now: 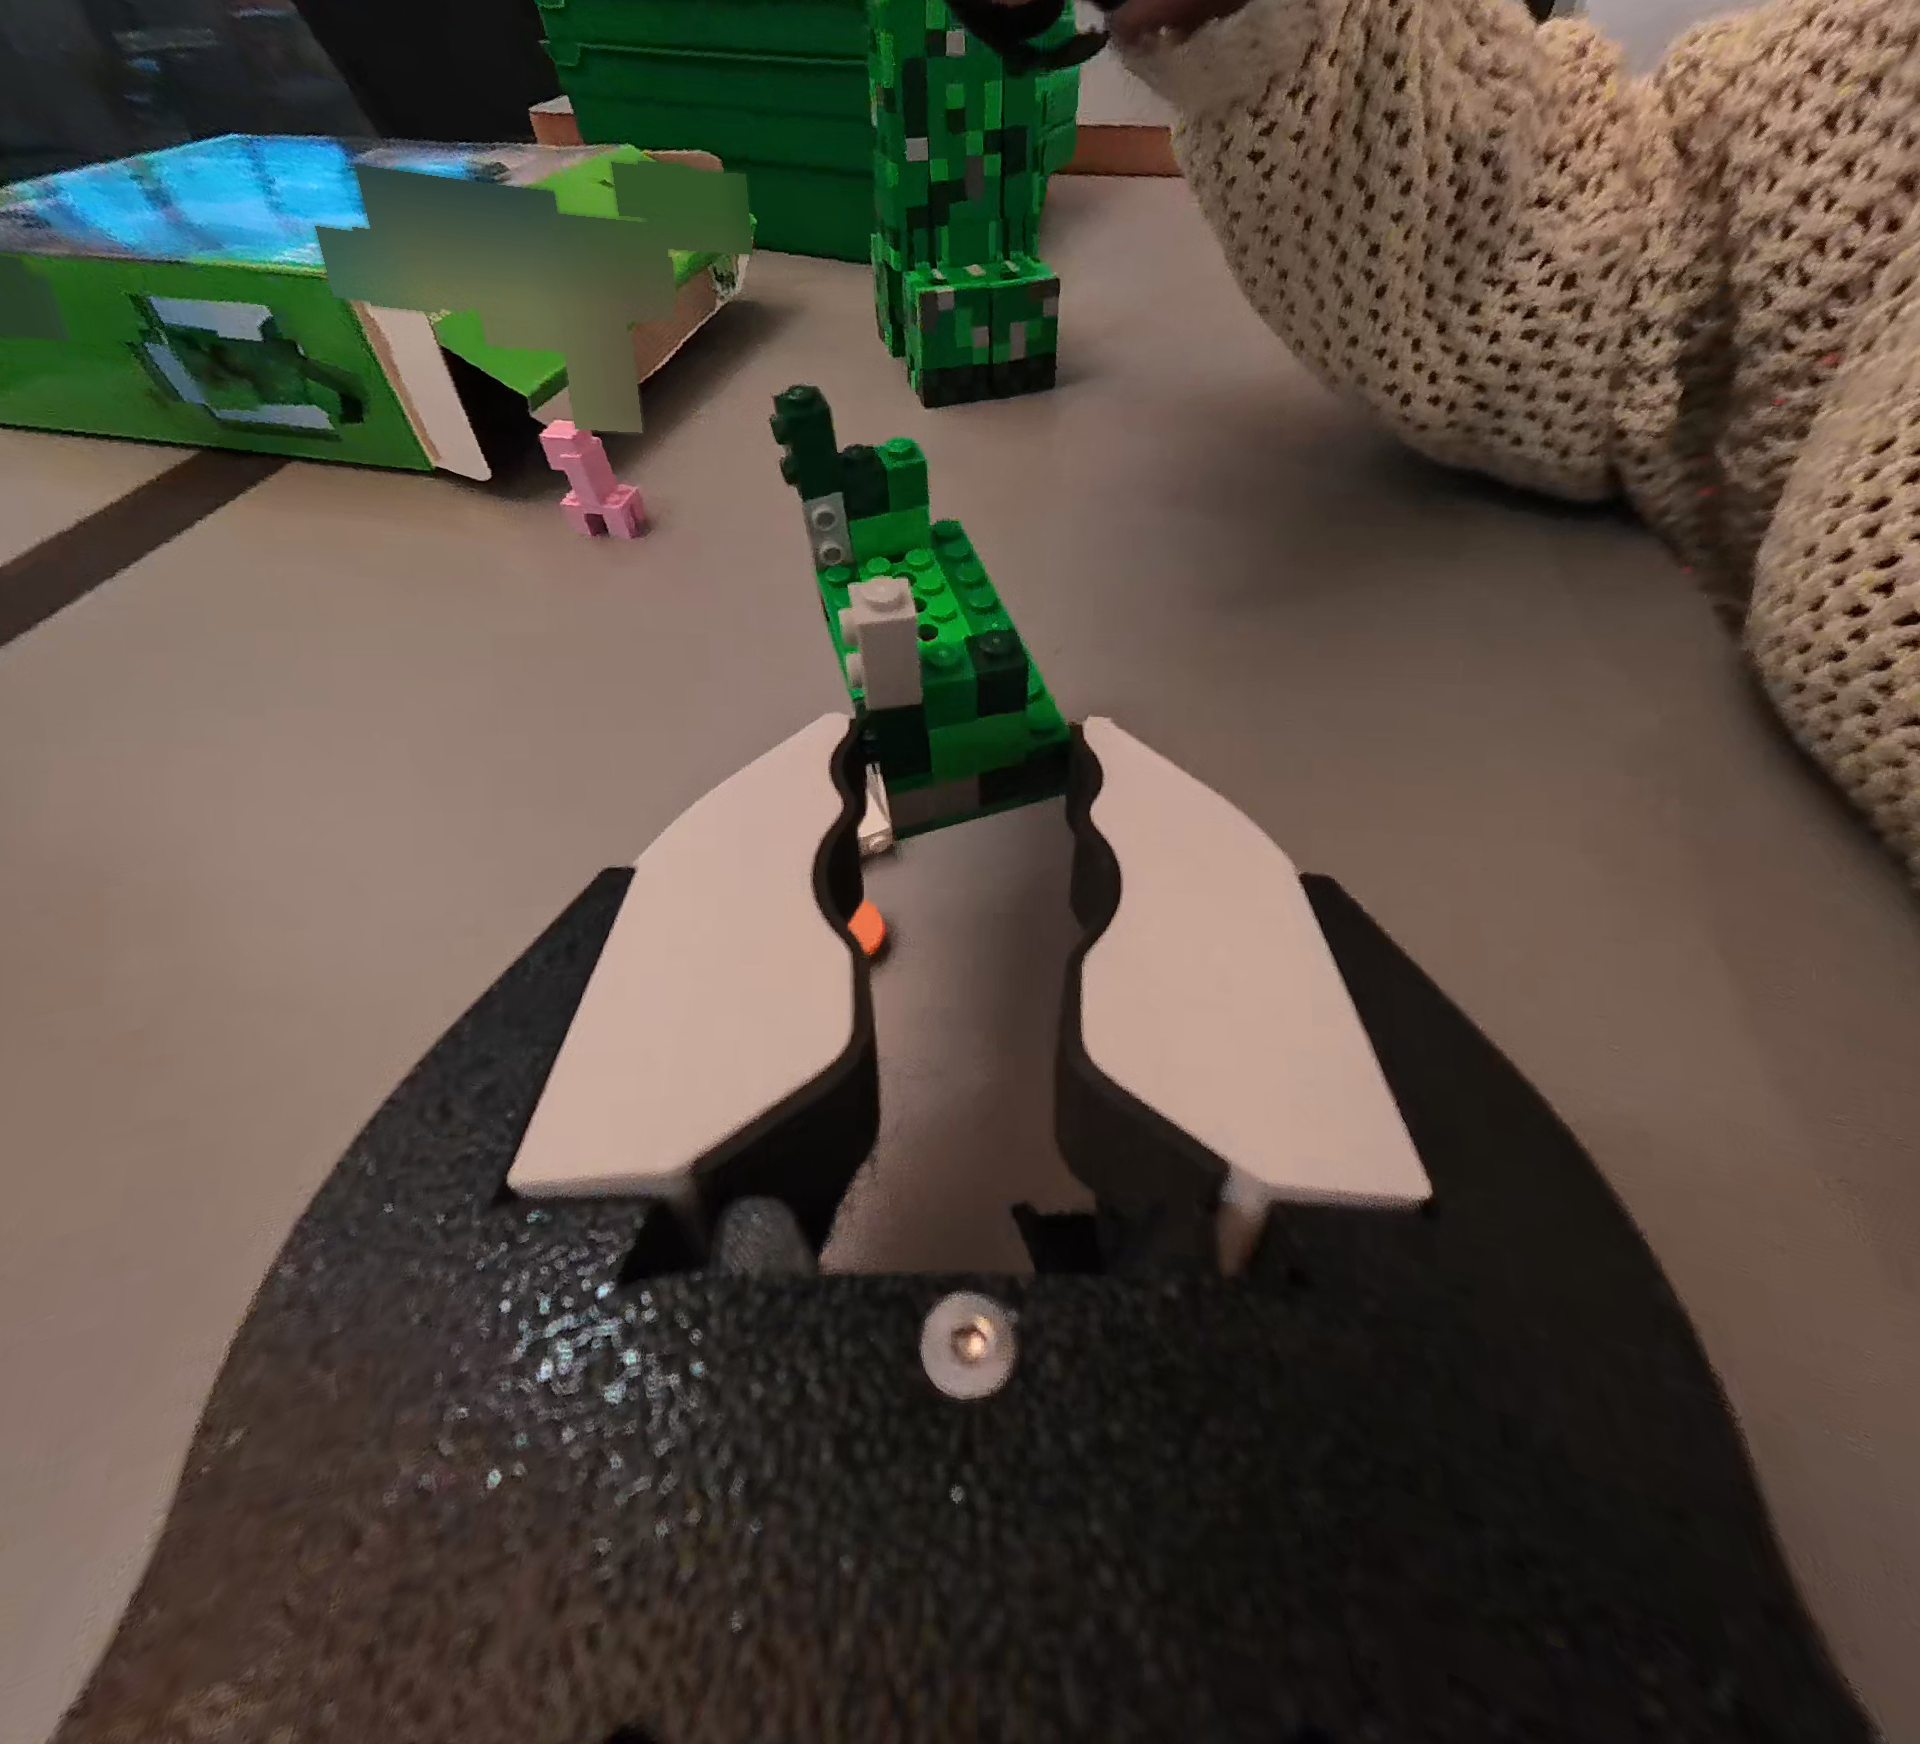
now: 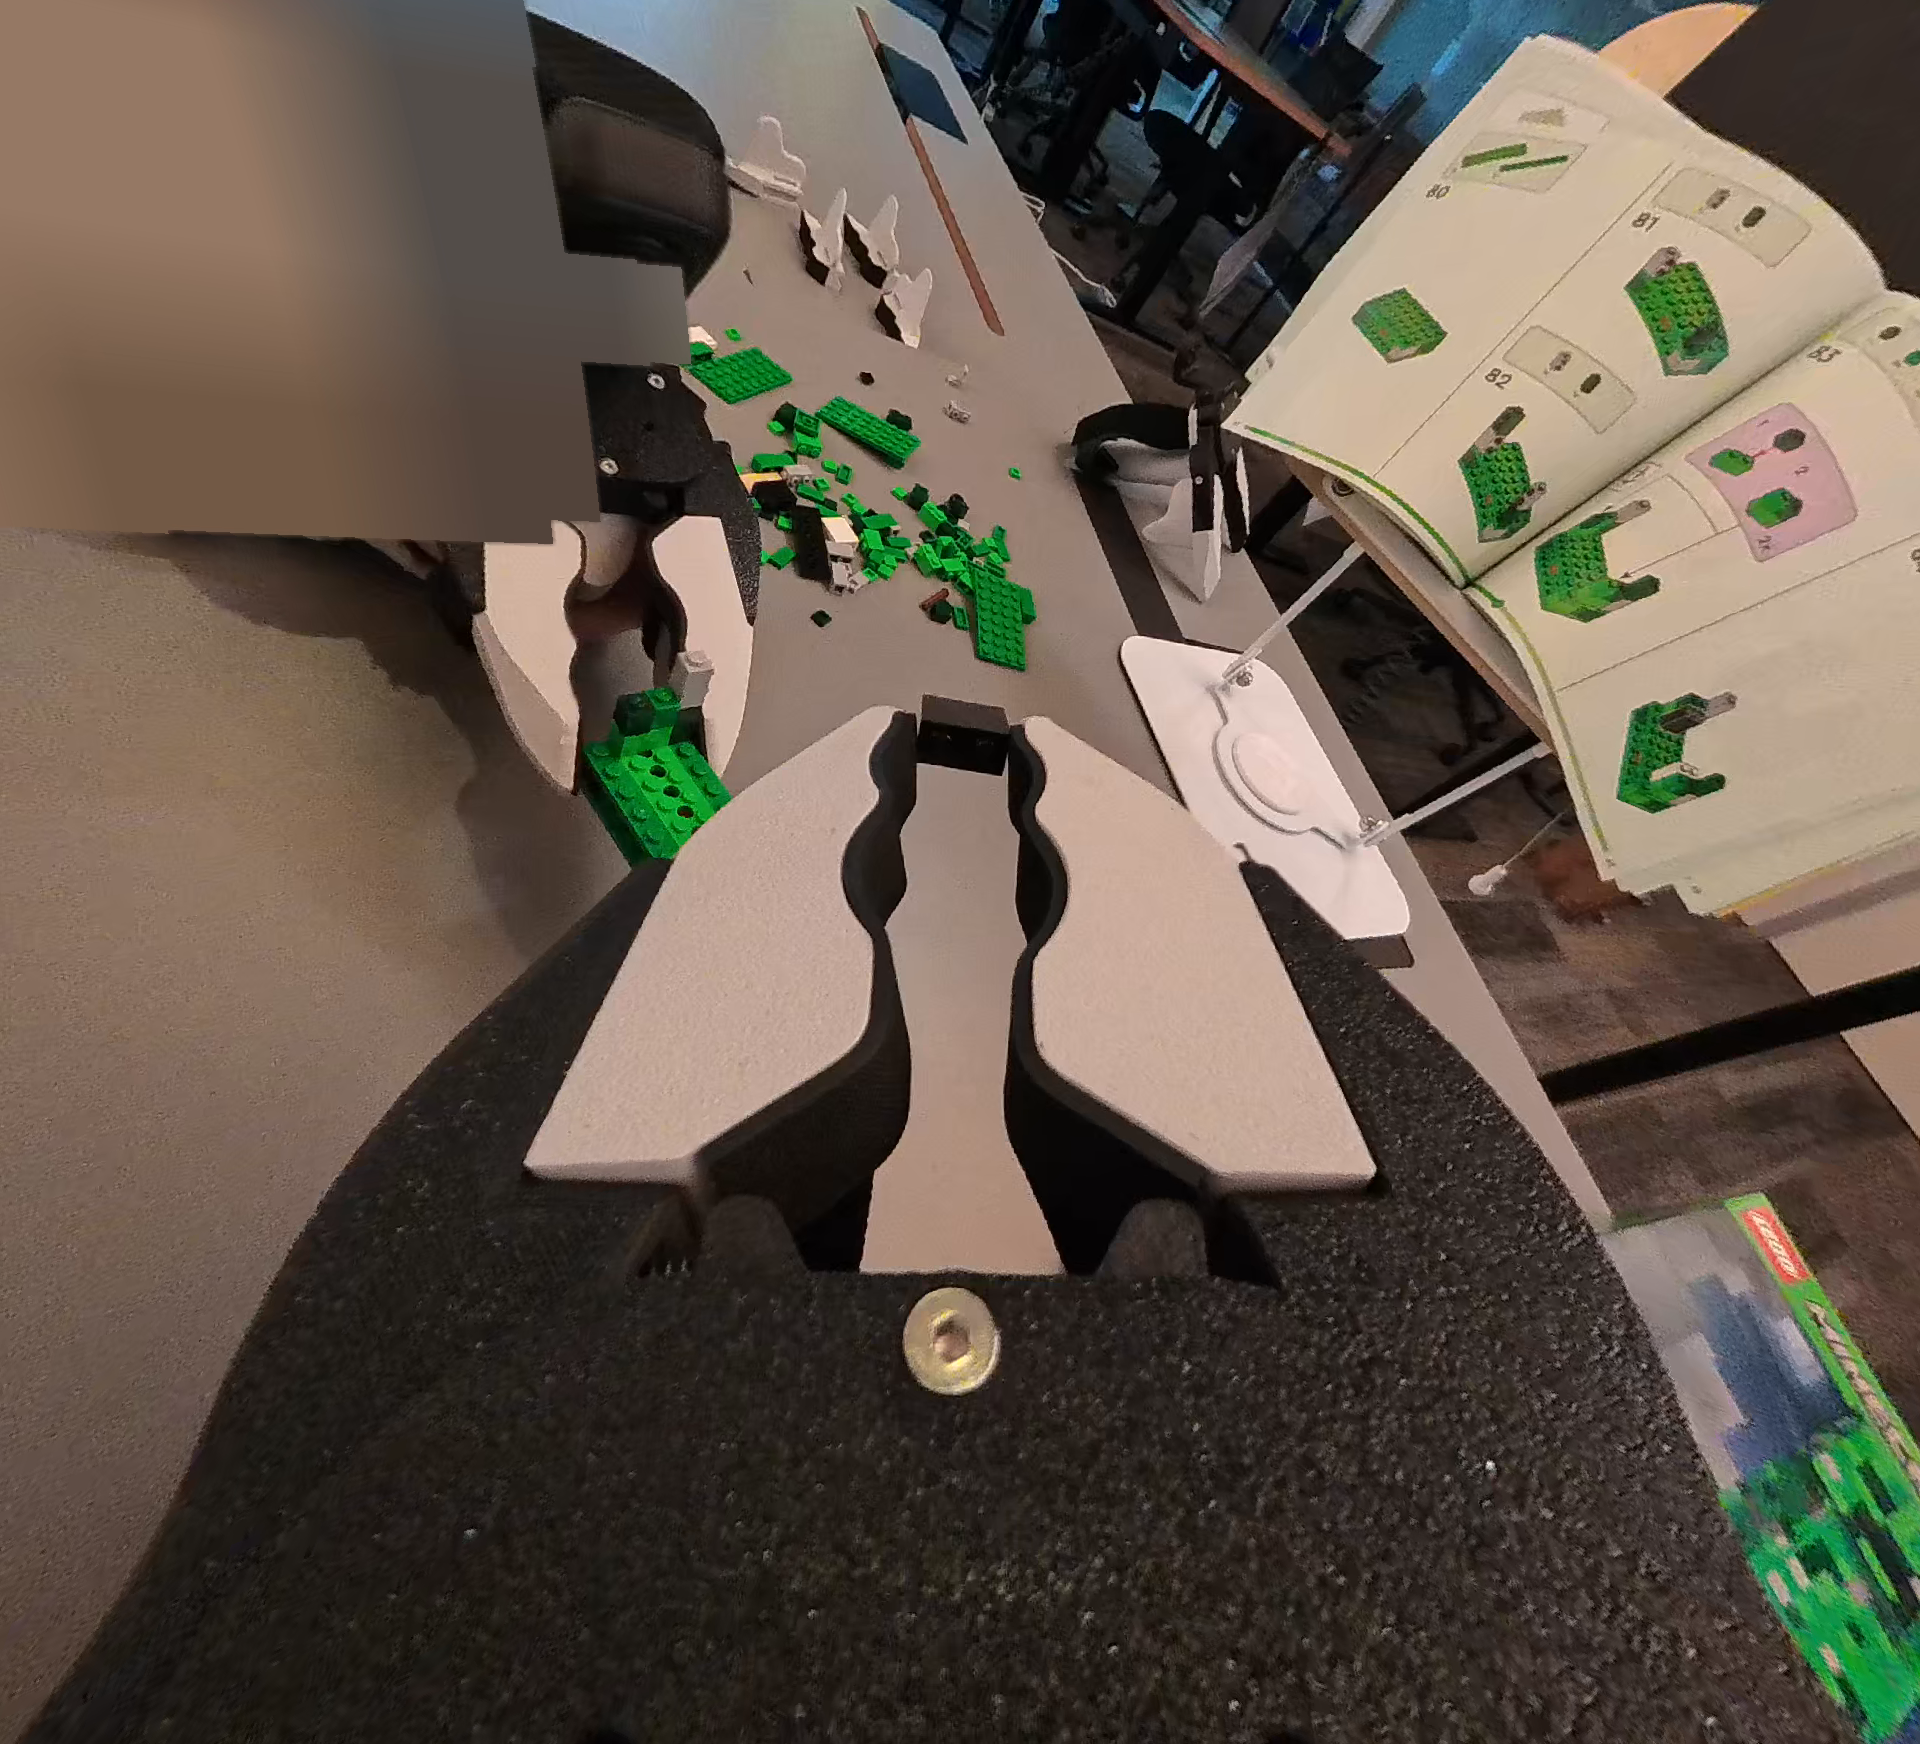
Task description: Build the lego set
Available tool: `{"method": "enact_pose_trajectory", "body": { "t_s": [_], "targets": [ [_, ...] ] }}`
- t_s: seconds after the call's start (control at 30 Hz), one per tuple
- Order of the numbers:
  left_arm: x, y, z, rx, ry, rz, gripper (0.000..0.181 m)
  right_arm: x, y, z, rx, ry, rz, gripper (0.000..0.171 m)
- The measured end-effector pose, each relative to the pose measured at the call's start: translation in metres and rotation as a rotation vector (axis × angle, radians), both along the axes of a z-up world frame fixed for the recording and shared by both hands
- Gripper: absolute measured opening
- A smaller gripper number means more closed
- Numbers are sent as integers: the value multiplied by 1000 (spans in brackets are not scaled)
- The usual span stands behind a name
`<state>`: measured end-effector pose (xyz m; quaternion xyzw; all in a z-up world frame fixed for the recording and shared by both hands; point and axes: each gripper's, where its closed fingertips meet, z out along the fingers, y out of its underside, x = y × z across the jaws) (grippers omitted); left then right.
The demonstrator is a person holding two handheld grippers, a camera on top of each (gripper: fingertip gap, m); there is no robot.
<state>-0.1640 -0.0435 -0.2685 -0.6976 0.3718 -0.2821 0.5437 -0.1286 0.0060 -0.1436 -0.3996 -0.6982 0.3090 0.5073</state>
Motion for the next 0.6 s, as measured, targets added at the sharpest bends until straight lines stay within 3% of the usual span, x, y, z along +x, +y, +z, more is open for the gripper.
{"method": "enact_pose_trajectory", "body": {
  "t_s": [0.23,0.4,0.6],
  "targets": [
    [6,-4,-8,-34,43,-33,37,1,-12,-4,-35,-40,65,16],
    [25,-23,-27,-154,134,-157,37,2,-53,-43,-137,-303,257,16],
    [31,-39,-55,-203,325,-227,37,1,-88,-104,-187,-621,361,16]
  ]
}}
